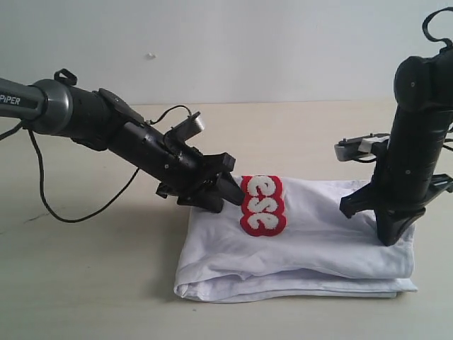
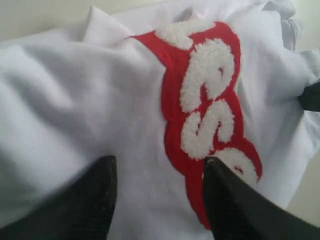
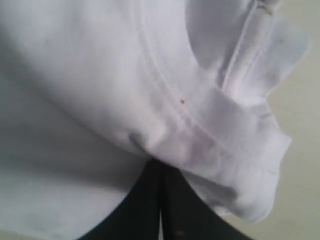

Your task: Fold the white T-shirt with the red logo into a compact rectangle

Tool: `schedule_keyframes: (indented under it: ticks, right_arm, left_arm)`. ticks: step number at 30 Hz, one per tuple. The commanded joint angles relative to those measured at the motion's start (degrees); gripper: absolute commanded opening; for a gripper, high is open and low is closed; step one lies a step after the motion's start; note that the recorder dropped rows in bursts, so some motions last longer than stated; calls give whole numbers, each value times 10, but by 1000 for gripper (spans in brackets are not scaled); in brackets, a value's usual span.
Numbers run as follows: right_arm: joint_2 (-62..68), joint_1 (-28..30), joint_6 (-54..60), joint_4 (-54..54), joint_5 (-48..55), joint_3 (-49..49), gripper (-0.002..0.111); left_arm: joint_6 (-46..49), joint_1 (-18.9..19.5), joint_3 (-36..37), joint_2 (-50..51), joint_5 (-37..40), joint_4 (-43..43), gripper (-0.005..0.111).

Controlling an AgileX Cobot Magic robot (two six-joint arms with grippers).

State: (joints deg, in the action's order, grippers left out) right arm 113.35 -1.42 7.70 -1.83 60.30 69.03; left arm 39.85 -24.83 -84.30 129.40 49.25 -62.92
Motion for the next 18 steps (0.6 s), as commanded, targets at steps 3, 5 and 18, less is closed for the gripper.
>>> schedule_keyframes:
  ticks: [3, 5, 18]
  right_arm:
    - [24, 0, -4, 6, -20, -1, 0]
    - [24, 0, -4, 1, -33, -1, 0]
    - [40, -42, -1, -71, -100, 0, 0]
  left_arm:
    - [-17, 2, 2, 0, -40, 27, 52]
    - [-35, 6, 2, 0, -48, 49, 52]
    - [-66, 60, 2, 0, -29, 135, 52]
